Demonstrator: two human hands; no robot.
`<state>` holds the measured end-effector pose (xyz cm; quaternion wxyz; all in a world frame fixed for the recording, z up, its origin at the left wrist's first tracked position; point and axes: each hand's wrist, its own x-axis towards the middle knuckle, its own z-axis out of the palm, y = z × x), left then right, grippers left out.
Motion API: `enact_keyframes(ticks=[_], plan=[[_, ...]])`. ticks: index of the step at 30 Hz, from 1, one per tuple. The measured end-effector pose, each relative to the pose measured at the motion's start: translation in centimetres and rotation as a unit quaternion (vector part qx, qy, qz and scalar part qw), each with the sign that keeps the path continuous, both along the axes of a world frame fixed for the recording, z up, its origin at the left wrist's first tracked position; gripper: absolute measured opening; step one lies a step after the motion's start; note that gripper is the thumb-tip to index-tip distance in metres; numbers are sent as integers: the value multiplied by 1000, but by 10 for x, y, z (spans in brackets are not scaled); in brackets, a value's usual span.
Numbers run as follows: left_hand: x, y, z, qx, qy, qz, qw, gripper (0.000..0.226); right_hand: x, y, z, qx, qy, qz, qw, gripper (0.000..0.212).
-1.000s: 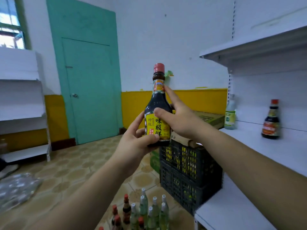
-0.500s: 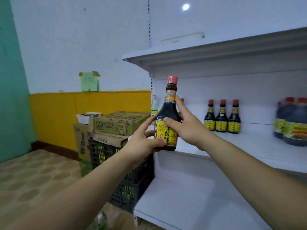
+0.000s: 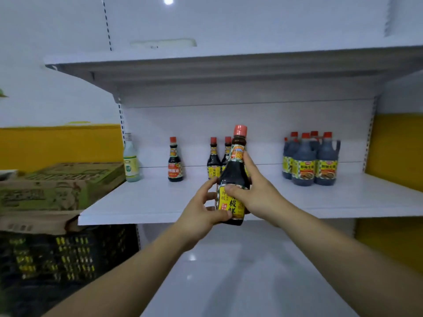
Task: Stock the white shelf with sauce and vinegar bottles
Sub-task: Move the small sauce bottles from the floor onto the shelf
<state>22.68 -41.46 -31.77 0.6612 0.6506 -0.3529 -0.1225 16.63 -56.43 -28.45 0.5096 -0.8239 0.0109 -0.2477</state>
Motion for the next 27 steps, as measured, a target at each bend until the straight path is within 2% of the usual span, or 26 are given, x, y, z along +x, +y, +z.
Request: enact_keyframes(ticks=[5, 9, 12, 16, 18, 22, 27], plan=[[32, -45, -18, 26, -14, -29, 999, 83, 21, -35, -14, 27, -8, -42, 999, 99], [72, -61, -31, 147, -94, -33, 984, 91, 47, -55, -25, 25, -8, -57, 998, 97], [108, -59, -37, 280, -185, 29, 941, 81, 69, -69, -32, 13, 4, -53, 998, 97], [164, -49, -45, 465, -293, 73, 832, 65, 104, -84, -44, 28, 14, -53, 998, 97], [184, -44, -49, 524, -306, 75, 791, 62, 123, -90, -51, 35, 16, -48, 998, 97], [208, -38, -60, 575, -297, 81, 758, 64, 158, -97, -64, 44, 13, -41, 998, 97], [218, -36, -69, 577, -309, 77, 752, 65, 200, -97, -75, 11, -6, -56, 998, 93]])
